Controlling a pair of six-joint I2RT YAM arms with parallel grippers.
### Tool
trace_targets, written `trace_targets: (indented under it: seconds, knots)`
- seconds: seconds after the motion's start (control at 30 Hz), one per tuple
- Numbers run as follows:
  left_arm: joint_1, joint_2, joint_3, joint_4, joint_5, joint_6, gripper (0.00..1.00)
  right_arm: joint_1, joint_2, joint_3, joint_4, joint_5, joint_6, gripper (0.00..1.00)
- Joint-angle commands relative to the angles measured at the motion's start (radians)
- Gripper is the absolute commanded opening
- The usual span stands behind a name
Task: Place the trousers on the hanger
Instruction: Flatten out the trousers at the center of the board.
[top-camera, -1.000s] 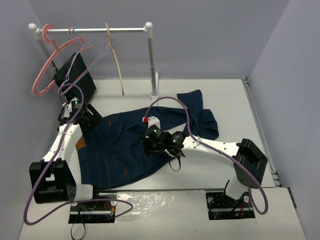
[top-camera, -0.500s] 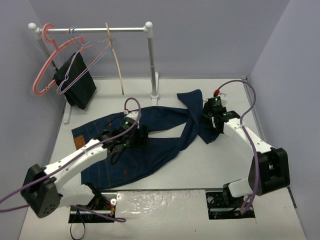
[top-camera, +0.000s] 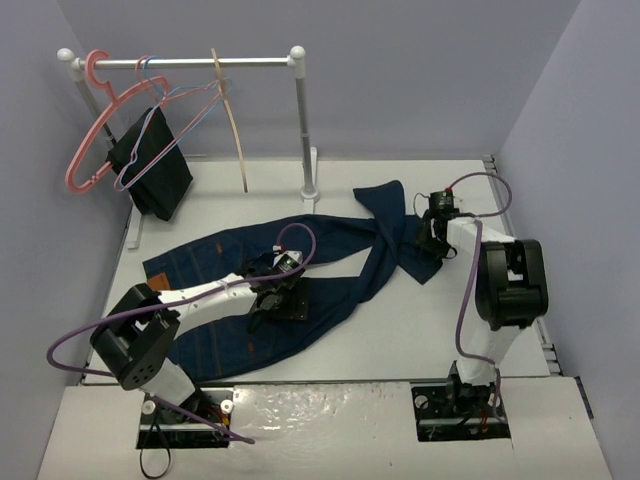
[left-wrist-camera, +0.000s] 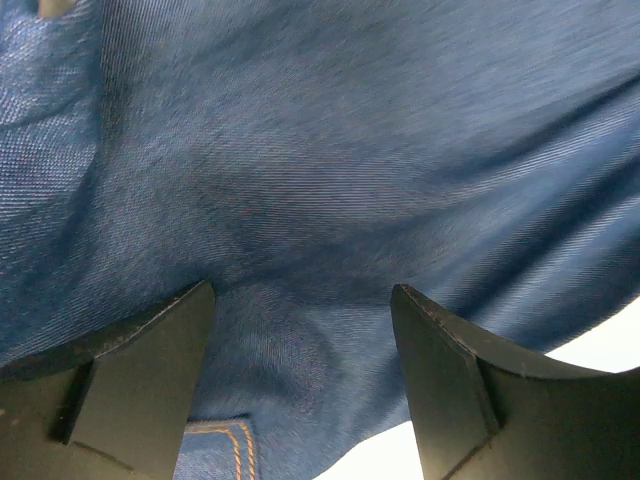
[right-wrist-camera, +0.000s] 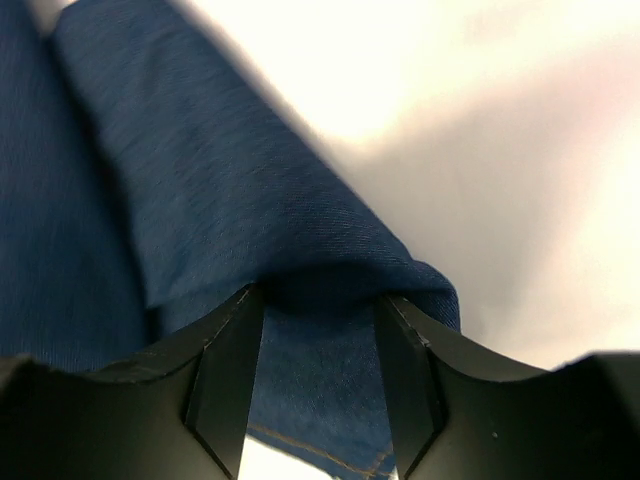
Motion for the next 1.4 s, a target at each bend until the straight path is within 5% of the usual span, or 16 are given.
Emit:
trace_targets:
  seconds: [0.0, 0.3, 0.57, 0.9, 1.37]
  knots:
    - [0.02, 0.002, -0.028, -0.001, -0.039, -0.029, 0.69, -0.02, 0.092, 0.114, 0.059, 0.031, -0.075, 0.43]
    - [0.029, -0.064, -0.009, -0.061, -0.077, -0.004, 0.69, 0.07, 0.03, 0.399, 0.04, -0.098, -0.269, 0.45]
    - [0.028, -0.214, 0.106, -0.192, -0.148, 0.039, 0.75, 0.171, 0.159, 0.628, -0.024, -0.224, -0.378, 0.51]
    - [0.065, -0.421, 0.161, -0.355, -0.264, 0.072, 0.86, 0.206, 0.325, 0.696, -0.027, -0.293, -0.438, 0.48]
    - [0.195, -0.54, 0.105, -0.446, -0.244, 0.108, 0.87, 0.241, 0.405, 0.722, -0.024, -0.289, -0.462, 0.46]
